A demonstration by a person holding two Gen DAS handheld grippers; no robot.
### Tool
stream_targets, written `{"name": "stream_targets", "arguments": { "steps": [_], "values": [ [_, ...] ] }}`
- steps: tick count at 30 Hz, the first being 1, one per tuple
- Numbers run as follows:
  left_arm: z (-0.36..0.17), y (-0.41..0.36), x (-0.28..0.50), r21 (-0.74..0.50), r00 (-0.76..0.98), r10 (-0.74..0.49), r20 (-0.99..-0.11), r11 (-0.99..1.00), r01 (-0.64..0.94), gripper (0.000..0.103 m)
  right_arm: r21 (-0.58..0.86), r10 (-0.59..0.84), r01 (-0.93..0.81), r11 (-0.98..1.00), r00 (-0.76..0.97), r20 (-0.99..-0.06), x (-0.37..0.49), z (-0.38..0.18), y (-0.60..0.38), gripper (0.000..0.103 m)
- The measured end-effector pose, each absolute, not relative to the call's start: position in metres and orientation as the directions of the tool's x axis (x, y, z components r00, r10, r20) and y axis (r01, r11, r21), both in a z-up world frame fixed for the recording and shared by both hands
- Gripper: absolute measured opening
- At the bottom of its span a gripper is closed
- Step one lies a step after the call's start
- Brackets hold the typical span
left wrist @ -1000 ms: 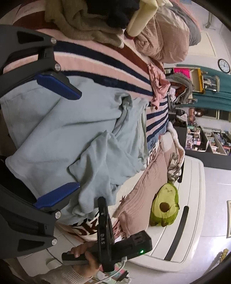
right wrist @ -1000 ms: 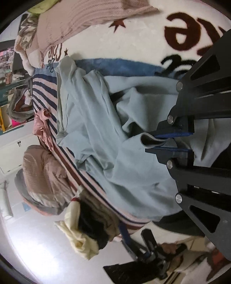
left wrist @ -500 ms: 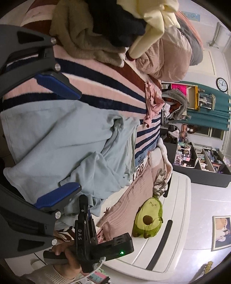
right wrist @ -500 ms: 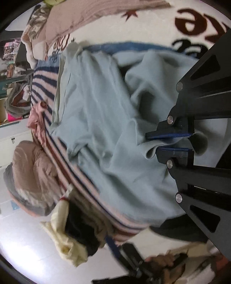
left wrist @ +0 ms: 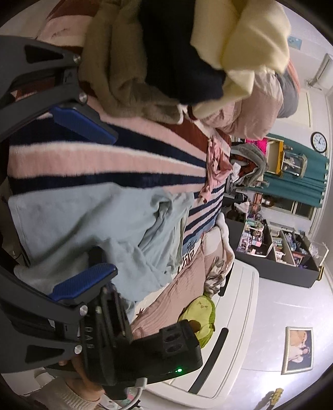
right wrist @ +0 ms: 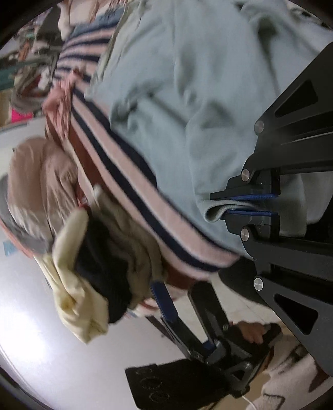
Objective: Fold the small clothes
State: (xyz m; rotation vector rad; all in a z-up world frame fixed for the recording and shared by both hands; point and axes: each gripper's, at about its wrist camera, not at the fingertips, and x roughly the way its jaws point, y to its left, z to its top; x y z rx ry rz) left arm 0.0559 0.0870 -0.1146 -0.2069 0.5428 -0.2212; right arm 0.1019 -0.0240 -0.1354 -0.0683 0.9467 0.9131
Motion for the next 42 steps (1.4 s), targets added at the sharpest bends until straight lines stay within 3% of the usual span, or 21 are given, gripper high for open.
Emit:
{"name": "stream_targets", "arguments": {
  "steps": [10,14,17,21,24,27,32,40,42],
  "values": [
    [-0.127,0.106,0.059,-0.283,0.824,-0.272,-0.496,0.948,0.143,0.092,0.338,0.629,-0.728,0.596,0.162,-0.761,0.091,-0.162,0.018,0.005],
    [-0.129,0.098,0.06,-0.276,0.813,-0.286,-0.507,0.948,0.161,0.092,0.368,0.637,-0.695,0.617,0.167,-0.752,0.087,-0.158,-0.002,0.023],
    [-0.136,0.092,0.062,-0.27,0.794,-0.297,-0.53,0.947,0.174,0.092,0.312,0.61,-0.674,0.669,0.259,-0.749,0.08,-0.14,-0.036,0.025],
    [-0.146,0.081,0.062,-0.256,0.767,-0.299,-0.568,0.95,0.18,0.092,0.224,0.506,-0.559,0.799,0.422,-0.752,0.078,-0.124,-0.099,0.038],
    [-0.153,0.073,0.063,-0.244,0.751,-0.288,-0.595,0.954,0.173,0.092,0.083,0.34,-0.441,0.894,0.545,-0.766,0.074,-0.126,-0.151,0.045],
    [-0.156,0.065,0.066,-0.227,0.742,-0.273,-0.613,0.96,0.165,0.092,0.026,0.235,-0.354,0.935,0.562,-0.793,0.07,-0.143,-0.185,0.048],
    [-0.154,0.048,0.073,-0.202,0.738,-0.252,-0.626,0.967,0.158,0.092,0.025,0.19,-0.292,0.956,0.554,-0.811,0.06,-0.174,-0.218,0.061],
    [-0.144,0.022,0.082,-0.18,0.741,-0.252,-0.623,0.968,0.177,0.092,0.043,0.22,-0.299,0.953,0.588,-0.779,0.058,-0.18,-0.213,0.064],
    [-0.143,0.018,0.083,-0.169,0.741,-0.247,-0.624,0.969,0.181,0.092,0.021,0.213,-0.308,0.951,0.606,-0.767,0.057,-0.18,-0.209,0.049]
  ]
}}
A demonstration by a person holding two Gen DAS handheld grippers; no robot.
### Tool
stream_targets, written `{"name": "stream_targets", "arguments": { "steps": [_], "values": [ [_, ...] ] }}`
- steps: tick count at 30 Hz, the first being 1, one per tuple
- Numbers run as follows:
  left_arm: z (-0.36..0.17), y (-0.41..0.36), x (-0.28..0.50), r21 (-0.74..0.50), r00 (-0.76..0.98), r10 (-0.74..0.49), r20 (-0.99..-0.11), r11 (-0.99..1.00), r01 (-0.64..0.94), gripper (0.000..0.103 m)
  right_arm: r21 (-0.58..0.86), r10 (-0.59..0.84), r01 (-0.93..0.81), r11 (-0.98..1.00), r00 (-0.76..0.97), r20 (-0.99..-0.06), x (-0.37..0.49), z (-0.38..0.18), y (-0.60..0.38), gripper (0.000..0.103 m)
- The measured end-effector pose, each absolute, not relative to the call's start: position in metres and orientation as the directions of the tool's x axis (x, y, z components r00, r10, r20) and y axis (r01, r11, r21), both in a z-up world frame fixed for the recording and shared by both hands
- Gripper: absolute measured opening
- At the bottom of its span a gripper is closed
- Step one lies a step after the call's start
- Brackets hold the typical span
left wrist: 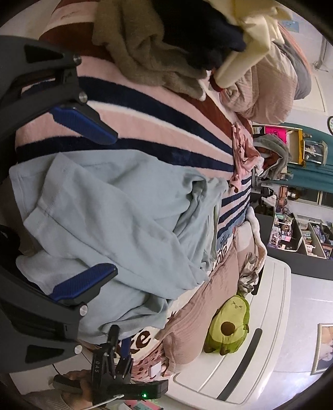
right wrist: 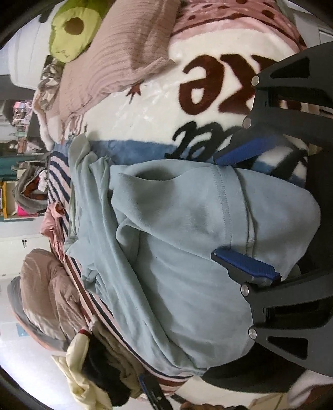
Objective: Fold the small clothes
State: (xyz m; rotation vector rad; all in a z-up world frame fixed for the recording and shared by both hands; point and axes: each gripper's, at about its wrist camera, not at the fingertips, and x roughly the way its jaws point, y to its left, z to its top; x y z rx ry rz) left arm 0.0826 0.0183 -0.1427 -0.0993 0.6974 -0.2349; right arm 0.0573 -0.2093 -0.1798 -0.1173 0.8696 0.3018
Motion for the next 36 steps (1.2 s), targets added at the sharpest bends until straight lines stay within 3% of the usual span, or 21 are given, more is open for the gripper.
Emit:
{"name": "stream_targets", "arguments": {
  "steps": [2,4,12,19,22,25,27,31,33,36],
  "values": [
    [-0.142,0.018,0.083,-0.162,0.741,-0.243,-0.626,0.97,0.182,0.092,0.021,0.221,-0.315,0.949,0.614,-0.758,0.055,-0.179,-0.21,0.027],
    [-0.142,0.019,0.082,-0.157,0.741,-0.239,-0.627,0.971,0.18,0.092,0.0,0.198,-0.3,0.954,0.631,-0.75,0.053,-0.176,-0.213,0.014],
    [-0.14,0.02,0.081,-0.145,0.745,-0.228,-0.627,0.974,0.175,0.092,-0.04,0.131,-0.24,0.97,0.656,-0.743,0.047,-0.169,-0.232,0.007],
    [-0.14,0.02,0.08,-0.148,0.744,-0.23,-0.627,0.973,0.177,0.092,-0.072,0.071,-0.19,0.979,0.65,-0.756,0.042,-0.169,-0.243,0.006],
    [-0.14,0.022,0.077,-0.149,0.747,-0.231,-0.624,0.973,0.177,0.092,-0.053,0.081,-0.186,0.981,0.645,-0.76,0.037,-0.167,-0.245,0.009],
    [-0.14,0.026,0.074,-0.15,0.749,-0.232,-0.621,0.973,0.176,0.092,-0.032,0.091,-0.176,0.984,0.649,-0.756,0.026,-0.162,-0.248,0.027],
    [-0.142,0.031,0.073,-0.154,0.745,-0.231,-0.625,0.973,0.173,0.092,0.013,0.125,-0.177,0.984,0.642,-0.756,0.017,-0.158,-0.253,0.03],
    [-0.155,0.045,0.067,-0.171,0.723,-0.242,-0.647,0.97,0.172,0.092,0.193,0.288,-0.222,0.956,0.57,-0.77,0.003,-0.167,-0.258,0.05],
    [-0.166,0.053,0.063,-0.171,0.706,-0.237,-0.667,0.971,0.164,0.092,0.257,0.347,-0.239,0.936,0.527,-0.776,-0.002,-0.18,-0.255,0.051],
    [-0.18,0.063,0.058,-0.174,0.677,-0.229,-0.699,0.973,0.149,0.092,0.242,0.332,-0.238,0.94,0.49,-0.806,-0.004,-0.199,-0.245,0.058]
  ]
}}
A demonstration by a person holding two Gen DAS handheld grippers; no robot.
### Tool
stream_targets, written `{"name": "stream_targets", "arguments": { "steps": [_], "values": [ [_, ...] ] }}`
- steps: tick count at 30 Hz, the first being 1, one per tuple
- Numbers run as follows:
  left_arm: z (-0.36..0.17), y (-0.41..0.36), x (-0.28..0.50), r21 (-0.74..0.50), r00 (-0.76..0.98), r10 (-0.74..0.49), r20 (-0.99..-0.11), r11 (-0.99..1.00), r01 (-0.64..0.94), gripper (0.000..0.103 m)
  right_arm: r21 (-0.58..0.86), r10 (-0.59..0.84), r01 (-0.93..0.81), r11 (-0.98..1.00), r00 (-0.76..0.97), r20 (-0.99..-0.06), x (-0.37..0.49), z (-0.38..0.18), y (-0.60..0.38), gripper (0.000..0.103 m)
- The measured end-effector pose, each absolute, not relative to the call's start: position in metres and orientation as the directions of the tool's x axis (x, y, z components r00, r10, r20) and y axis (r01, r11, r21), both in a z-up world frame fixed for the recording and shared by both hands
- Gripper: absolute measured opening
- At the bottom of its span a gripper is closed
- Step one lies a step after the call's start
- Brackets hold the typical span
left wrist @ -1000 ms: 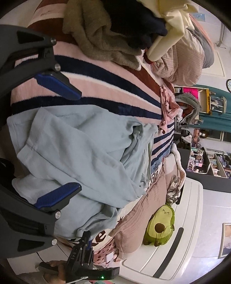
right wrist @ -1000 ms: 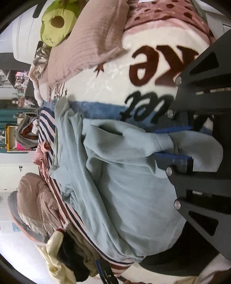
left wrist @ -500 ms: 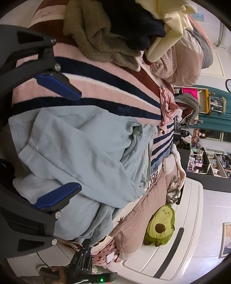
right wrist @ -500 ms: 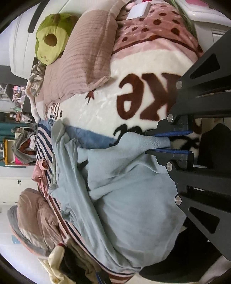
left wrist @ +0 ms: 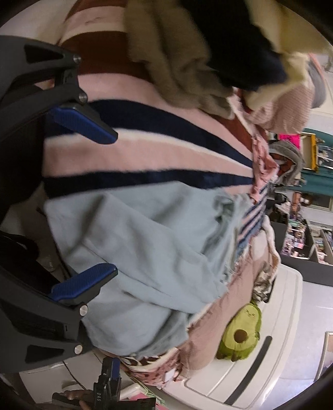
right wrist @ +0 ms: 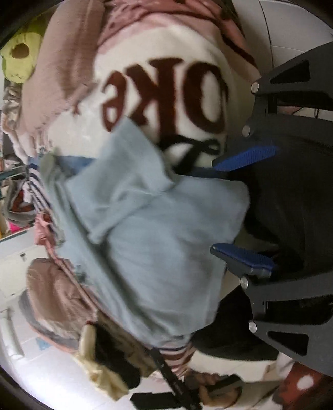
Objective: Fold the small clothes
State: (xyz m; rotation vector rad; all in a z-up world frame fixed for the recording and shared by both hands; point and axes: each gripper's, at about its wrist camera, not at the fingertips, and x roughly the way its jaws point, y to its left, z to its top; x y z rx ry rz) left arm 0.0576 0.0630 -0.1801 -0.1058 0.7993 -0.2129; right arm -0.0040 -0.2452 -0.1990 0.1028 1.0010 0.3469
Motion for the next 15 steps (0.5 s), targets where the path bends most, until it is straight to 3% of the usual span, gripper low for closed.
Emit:
{"name": "stream_targets", "arguments": {
  "steps": [10,15],
  "values": [
    [-0.205,0.064,0.051,-0.237,0.627,-0.283,-0.725,0.958,0.159,0.092,0.294,0.382,-0.256,0.921,0.438,-0.814,0.017,-0.225,-0.234,0.06],
    [-0.206,0.049,0.05,-0.27,0.599,-0.345,-0.723,0.938,0.215,0.077,0.327,0.417,-0.27,0.906,0.426,-0.803,0.014,-0.228,-0.238,0.06]
  ]
}}
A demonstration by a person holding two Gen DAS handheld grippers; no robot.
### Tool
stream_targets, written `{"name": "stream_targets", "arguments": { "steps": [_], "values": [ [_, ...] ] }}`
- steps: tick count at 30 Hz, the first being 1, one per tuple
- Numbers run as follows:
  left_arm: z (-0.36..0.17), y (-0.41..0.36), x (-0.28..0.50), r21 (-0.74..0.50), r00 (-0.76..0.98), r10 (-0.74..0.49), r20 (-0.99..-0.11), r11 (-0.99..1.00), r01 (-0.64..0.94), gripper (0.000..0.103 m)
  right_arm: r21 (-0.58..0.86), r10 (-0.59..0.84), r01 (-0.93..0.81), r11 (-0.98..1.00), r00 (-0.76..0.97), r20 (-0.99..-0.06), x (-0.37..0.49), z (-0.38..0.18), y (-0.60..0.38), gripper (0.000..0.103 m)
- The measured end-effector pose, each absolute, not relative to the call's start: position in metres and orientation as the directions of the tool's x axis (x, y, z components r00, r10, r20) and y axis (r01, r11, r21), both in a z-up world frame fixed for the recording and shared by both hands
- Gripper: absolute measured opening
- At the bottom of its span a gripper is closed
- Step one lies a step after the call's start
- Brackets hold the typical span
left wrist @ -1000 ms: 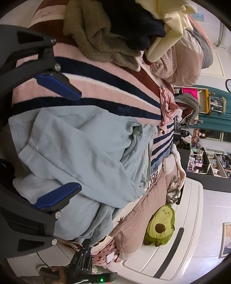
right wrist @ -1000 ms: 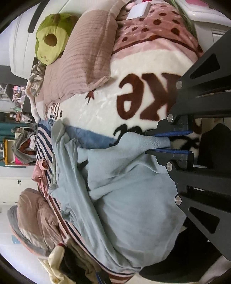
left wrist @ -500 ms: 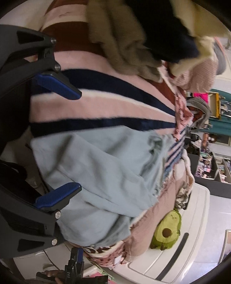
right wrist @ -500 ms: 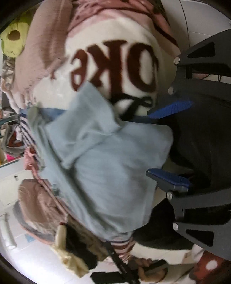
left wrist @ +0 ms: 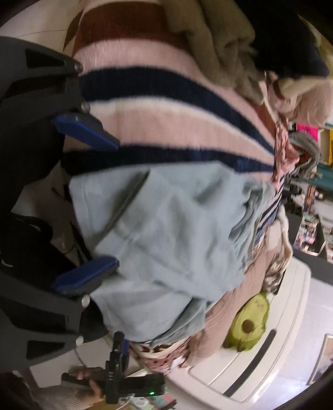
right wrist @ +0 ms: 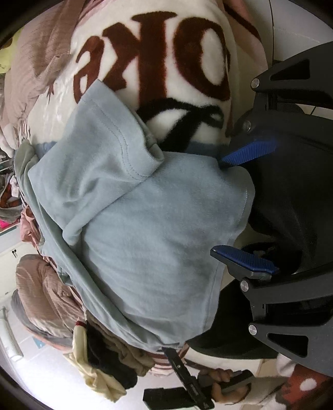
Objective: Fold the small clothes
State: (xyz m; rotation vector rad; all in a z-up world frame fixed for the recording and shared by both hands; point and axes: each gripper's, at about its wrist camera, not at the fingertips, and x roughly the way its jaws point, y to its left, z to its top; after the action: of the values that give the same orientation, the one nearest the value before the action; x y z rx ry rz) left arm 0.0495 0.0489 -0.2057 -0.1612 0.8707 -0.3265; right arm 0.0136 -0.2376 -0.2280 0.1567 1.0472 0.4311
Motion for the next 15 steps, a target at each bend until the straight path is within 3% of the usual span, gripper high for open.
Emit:
{"name": "stream_targets", "arguments": {
  "steps": [1,6,9,13,15],
  "values": [
    [-0.206,0.044,0.049,-0.248,0.599,-0.333,-0.728,0.943,0.223,0.076,0.335,0.426,-0.274,0.901,0.422,-0.8,0.014,-0.228,-0.237,0.059],
    [-0.204,0.046,0.05,-0.261,0.586,-0.342,-0.735,0.939,0.222,0.049,0.338,0.434,-0.287,0.896,0.411,-0.802,0.012,-0.232,-0.241,0.058],
    [-0.204,0.049,0.049,-0.284,0.572,-0.362,-0.736,0.932,0.224,0.039,0.316,0.402,-0.262,0.912,0.41,-0.819,0.016,-0.234,-0.247,0.058],
    [-0.208,0.045,0.05,-0.338,0.545,-0.413,-0.73,0.911,0.237,0.037,0.372,0.432,-0.222,0.902,0.415,-0.801,0.02,-0.236,-0.262,0.058],
    [-0.209,0.039,0.05,-0.317,0.544,-0.402,-0.737,0.916,0.248,0.043,0.393,0.452,-0.226,0.892,0.405,-0.795,0.023,-0.238,-0.264,0.059]
  ]
}}
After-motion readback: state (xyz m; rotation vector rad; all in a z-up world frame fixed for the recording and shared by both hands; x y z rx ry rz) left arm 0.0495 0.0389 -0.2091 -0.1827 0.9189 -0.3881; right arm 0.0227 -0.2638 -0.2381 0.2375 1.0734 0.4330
